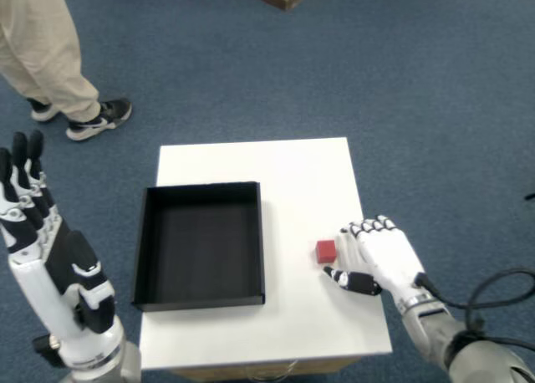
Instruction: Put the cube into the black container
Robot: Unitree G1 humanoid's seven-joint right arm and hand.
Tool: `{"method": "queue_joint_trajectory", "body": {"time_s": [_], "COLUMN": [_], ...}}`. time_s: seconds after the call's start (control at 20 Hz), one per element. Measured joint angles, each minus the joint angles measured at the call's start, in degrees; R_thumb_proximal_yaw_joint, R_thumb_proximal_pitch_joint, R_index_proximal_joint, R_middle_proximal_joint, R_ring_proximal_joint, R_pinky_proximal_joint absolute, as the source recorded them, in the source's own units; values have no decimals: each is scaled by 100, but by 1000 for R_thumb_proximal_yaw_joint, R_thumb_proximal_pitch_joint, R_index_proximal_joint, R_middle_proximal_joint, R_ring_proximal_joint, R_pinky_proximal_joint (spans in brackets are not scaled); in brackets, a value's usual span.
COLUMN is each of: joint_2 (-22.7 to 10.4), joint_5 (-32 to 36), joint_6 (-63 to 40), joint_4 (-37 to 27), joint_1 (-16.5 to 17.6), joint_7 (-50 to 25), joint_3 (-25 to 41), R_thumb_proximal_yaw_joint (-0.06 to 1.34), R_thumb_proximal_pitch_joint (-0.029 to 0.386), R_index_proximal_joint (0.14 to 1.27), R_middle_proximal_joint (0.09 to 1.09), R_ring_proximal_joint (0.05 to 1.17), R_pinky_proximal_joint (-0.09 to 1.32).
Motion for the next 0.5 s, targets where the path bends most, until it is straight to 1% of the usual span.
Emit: {"method": "queue_joint_trajectory", "body": {"time_s": [0.3,0.5], "joint_2": [99,160], "joint_5": [-127,-184], "joint_6": [-67,-98], "joint_4": [0,1], "joint_1": [0,1], "joint_7": [-316,-332], "joint_3": [147,181], "R_thumb_proximal_yaw_joint": [535,543], "R_thumb_proximal_pitch_joint": [-10,-9], "R_index_proximal_joint": [410,414], "R_middle_proximal_joint": [300,301], "R_ring_proximal_joint": [292,296], "R_pinky_proximal_joint": [182,184]}}
